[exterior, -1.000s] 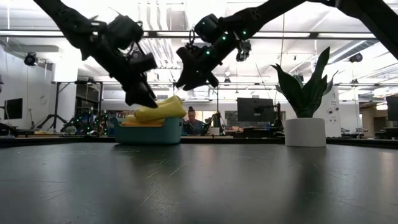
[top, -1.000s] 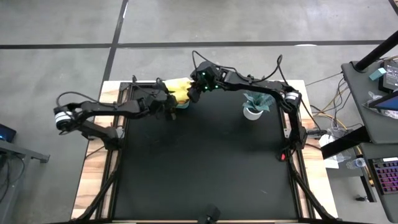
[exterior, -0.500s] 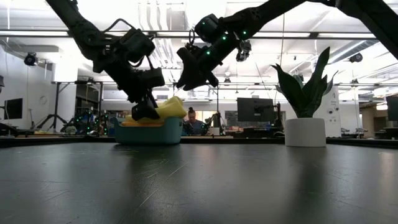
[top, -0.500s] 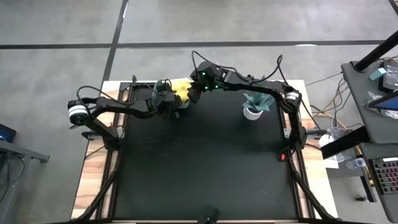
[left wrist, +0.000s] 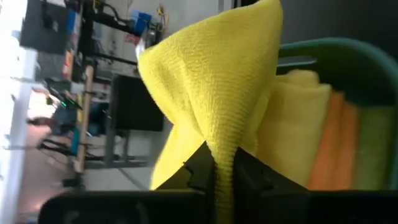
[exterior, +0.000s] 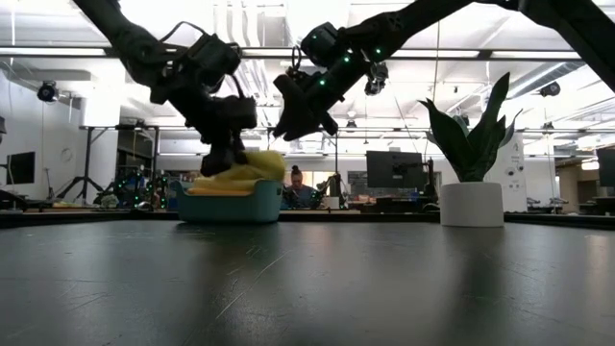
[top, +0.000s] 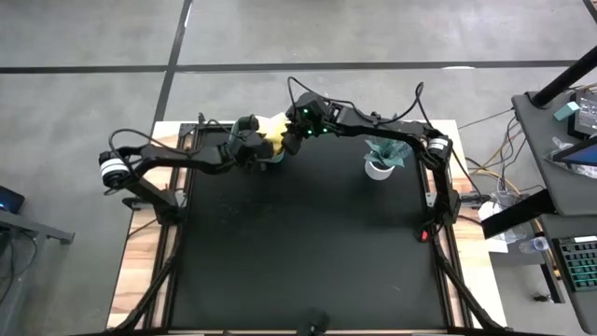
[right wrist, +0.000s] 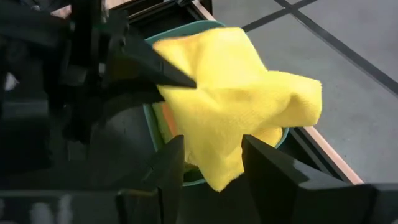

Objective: Fold microfiber towels
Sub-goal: Put the yellow microfiber cloth into the blue bin

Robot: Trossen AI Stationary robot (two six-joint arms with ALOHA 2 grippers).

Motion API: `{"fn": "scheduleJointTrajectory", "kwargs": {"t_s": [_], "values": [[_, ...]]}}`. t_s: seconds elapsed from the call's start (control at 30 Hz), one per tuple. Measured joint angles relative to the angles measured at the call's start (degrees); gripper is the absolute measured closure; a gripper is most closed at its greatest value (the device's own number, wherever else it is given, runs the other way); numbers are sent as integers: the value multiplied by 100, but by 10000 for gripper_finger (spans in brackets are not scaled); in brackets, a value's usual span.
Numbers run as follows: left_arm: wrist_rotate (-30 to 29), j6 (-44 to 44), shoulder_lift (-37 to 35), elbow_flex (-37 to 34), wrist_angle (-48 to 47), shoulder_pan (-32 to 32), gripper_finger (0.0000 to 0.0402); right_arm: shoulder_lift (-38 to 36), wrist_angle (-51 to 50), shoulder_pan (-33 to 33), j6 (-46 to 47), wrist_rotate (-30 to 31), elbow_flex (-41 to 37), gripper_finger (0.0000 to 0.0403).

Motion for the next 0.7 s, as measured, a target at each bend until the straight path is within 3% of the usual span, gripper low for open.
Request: {"fn": "scheduleJointTrajectory", "kwargs": {"t_s": [0.3, 0.53, 0.7], "values": [[205, 1229, -337, 37, -98, 558, 392, 0, -2, 48, 26, 0, -115, 246], [1694, 889, -603, 9, -1152, 721, 394, 0, 14, 51, 46, 2, -195, 251], [1688, 862, -610, -120, -1370, 722, 381, -1, 30, 58, 47, 2, -206, 254]]}}
